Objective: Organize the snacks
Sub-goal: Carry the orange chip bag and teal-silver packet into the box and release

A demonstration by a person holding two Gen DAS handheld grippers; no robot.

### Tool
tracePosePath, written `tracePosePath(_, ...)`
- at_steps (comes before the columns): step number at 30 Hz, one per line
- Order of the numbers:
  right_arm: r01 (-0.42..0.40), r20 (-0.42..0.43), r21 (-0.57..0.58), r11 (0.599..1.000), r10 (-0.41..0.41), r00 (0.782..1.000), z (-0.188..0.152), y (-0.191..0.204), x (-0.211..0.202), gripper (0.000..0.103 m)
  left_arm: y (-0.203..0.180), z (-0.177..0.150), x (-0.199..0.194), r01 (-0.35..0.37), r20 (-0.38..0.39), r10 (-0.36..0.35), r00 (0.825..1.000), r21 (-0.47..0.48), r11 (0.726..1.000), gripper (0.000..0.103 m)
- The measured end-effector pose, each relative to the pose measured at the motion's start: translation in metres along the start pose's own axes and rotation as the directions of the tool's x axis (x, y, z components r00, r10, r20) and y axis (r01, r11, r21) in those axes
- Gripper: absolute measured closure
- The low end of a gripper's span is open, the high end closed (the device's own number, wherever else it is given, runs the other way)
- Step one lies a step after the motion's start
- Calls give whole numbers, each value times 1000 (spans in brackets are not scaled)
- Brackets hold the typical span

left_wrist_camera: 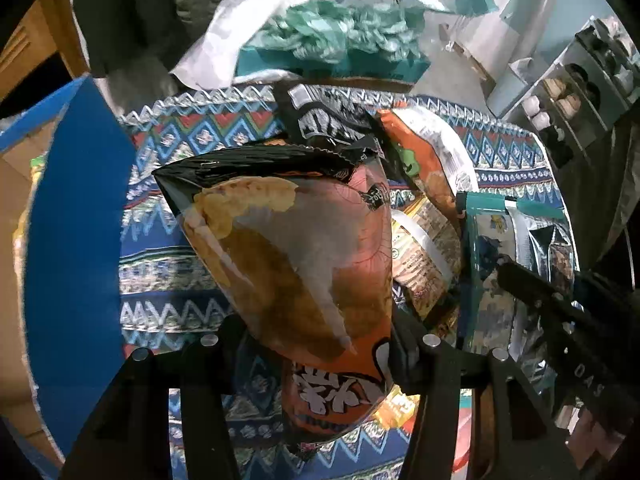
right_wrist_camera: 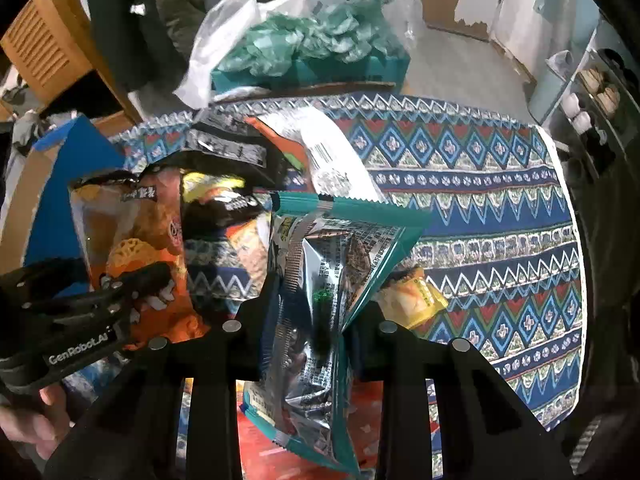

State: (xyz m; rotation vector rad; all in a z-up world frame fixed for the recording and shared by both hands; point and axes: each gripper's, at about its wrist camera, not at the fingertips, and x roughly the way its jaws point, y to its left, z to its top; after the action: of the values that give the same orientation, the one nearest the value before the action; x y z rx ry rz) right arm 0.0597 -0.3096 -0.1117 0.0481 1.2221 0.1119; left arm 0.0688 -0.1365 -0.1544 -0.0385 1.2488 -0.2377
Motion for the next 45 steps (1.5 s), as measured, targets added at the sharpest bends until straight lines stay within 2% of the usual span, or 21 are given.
tracePosePath(4, -13, 23, -12, 1000, 13, 1000, 4, 10, -12, 75, 8, -4, -18, 0, 31, 0, 1000, -6, 1000, 48)
tracePosePath(8, -18, 50, -31, 999, 19, 999, 9, 21, -23, 75, 12, -7, -35, -31, 73, 29, 997, 21, 999, 48)
tracePosePath(22, -91, 107, -81, 993, 100, 989, 19, 58, -57, 75, 41, -15, -82, -47, 129, 45, 991, 14, 999, 48)
tracePosePath(29, -134, 130, -125, 983, 150, 980, 28, 86, -72, 75, 61, -16, -111, -14, 172, 18, 985, -24, 1000, 48)
tracePosePath(45, -208, 135, -214, 955, 239, 962, 49, 159, -82, 75, 121, -20, -151, -26, 235, 49, 971, -99, 995, 48)
